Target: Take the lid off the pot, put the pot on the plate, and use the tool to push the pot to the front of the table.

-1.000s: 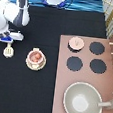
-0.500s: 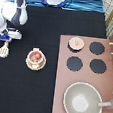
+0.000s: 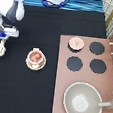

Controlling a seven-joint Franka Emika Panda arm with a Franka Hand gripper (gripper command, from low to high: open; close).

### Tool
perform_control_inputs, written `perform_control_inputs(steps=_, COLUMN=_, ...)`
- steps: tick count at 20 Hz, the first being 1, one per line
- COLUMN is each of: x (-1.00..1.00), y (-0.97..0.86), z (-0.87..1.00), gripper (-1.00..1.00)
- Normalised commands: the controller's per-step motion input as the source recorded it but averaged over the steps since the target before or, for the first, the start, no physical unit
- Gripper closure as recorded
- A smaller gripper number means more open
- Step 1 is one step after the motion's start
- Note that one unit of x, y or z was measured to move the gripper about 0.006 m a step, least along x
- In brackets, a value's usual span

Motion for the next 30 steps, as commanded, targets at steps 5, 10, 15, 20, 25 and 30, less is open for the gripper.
perform_control_inputs(steps=5, x=-0.30, y=0.55, z=0.46, gripper=1.00)
perform_control_inputs(steps=10, x=-0.30, y=0.58, z=0.46, gripper=1.00)
perform_control_inputs(steps=15, x=-0.31, y=0.60, z=0.48, gripper=1.00)
perform_control_inputs(steps=20, x=-0.33, y=0.63, z=0.48, gripper=1.00)
perform_control_inputs(steps=25, x=-0.44, y=0.78, z=0.07, gripper=1.00)
perform_control_inputs(steps=30, x=-0.45, y=0.95, z=-0.21, gripper=1.00)
